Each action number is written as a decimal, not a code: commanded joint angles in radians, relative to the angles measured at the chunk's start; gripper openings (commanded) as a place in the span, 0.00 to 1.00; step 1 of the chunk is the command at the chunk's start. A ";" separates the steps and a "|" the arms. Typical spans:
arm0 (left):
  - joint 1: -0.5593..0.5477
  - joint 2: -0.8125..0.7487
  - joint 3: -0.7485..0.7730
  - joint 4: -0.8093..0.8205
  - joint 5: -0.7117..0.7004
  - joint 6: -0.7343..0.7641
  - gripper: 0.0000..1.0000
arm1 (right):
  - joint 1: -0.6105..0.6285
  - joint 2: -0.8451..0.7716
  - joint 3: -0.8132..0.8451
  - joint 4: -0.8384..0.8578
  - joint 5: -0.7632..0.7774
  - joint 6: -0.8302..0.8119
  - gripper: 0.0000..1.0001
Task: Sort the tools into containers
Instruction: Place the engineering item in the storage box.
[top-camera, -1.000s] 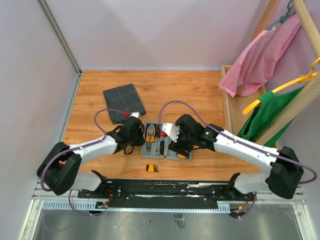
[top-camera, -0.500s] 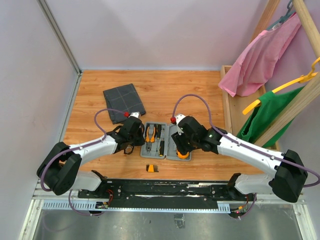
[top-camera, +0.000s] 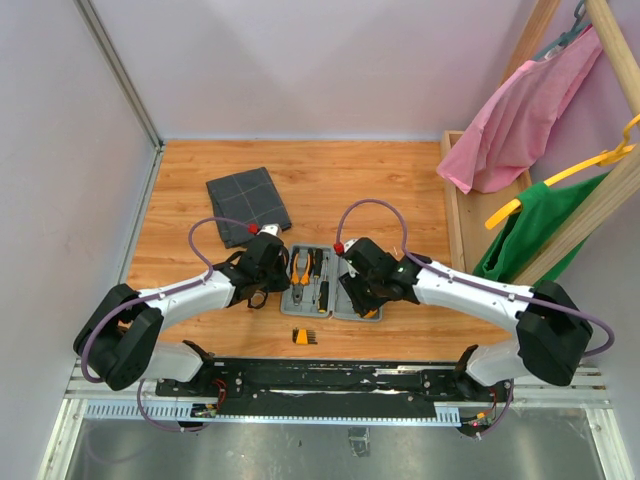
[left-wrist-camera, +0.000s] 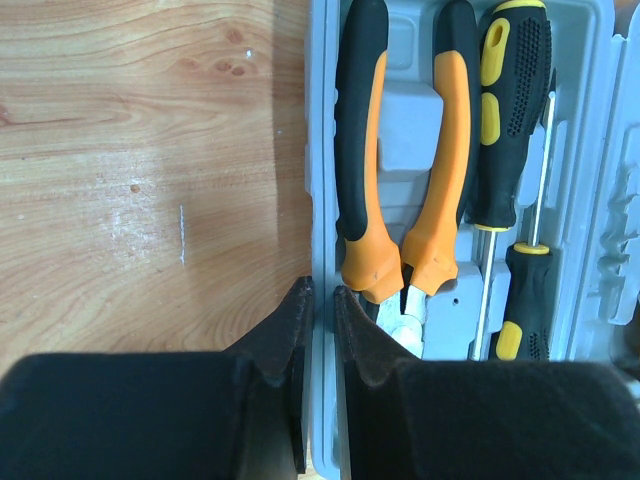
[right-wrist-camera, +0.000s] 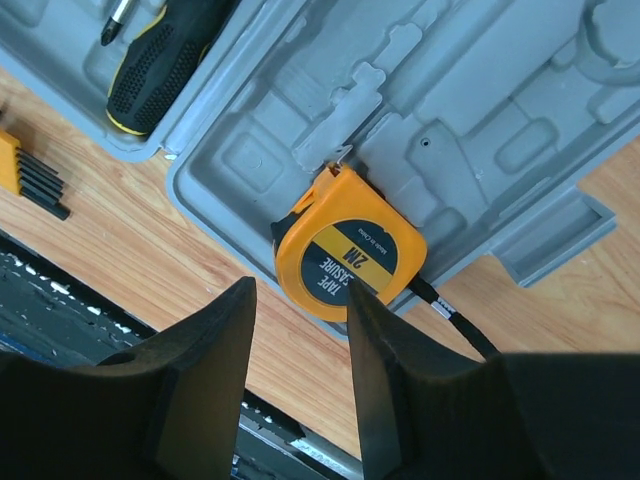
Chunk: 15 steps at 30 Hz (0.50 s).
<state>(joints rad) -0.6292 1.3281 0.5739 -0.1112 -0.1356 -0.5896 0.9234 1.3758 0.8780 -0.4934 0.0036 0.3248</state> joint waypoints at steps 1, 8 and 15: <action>0.006 -0.006 0.017 -0.001 0.010 0.010 0.08 | 0.023 0.034 0.023 -0.021 0.011 -0.005 0.42; 0.006 0.003 0.019 0.000 0.013 0.010 0.08 | 0.043 0.088 0.045 -0.051 0.042 -0.016 0.41; 0.006 0.004 0.019 0.000 0.014 0.010 0.07 | 0.068 0.140 0.080 -0.113 0.148 -0.020 0.38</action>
<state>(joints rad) -0.6292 1.3293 0.5739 -0.1108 -0.1341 -0.5896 0.9539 1.4872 0.9257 -0.5411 0.0589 0.3130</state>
